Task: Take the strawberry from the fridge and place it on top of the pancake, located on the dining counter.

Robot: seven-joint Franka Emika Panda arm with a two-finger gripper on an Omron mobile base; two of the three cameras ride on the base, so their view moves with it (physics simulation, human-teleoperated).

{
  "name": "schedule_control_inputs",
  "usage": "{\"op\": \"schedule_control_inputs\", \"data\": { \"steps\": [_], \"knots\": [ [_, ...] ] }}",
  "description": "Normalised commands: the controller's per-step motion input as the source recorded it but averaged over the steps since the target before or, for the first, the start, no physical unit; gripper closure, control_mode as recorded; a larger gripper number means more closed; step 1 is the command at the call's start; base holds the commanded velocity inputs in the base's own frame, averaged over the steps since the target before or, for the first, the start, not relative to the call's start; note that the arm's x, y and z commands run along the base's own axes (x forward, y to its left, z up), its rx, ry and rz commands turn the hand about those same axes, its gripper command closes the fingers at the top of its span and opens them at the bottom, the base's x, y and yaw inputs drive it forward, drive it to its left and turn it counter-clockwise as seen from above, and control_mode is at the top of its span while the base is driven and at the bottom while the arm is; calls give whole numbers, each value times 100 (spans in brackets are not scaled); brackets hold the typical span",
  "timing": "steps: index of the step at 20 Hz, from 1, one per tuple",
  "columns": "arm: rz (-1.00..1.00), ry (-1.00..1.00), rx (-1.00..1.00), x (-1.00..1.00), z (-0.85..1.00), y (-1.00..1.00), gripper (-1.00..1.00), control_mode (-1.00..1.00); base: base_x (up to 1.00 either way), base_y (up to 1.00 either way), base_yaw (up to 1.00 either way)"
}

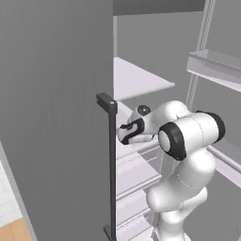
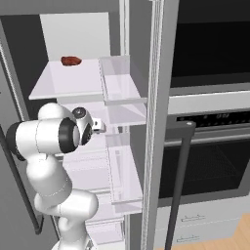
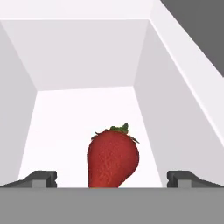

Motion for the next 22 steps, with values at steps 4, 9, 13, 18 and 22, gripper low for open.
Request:
{"op": "schedule_control_inputs", "data": {
  "steps": [4,9,13,18,22],
  "knots": [
    [0,0,0,36,-14,9,-100,-100,0,0,0],
    [0,0,0,50,-7,3,-100,-100,0,0,0],
    [0,0,0,26,-23,0,-100,-100,0,0,0],
    [0,0,-1,-12,-60,0,-100,-100,0,0,0],
    [0,0,-1,-6,-53,0,-100,-100,0,0,0]
  ]
}}
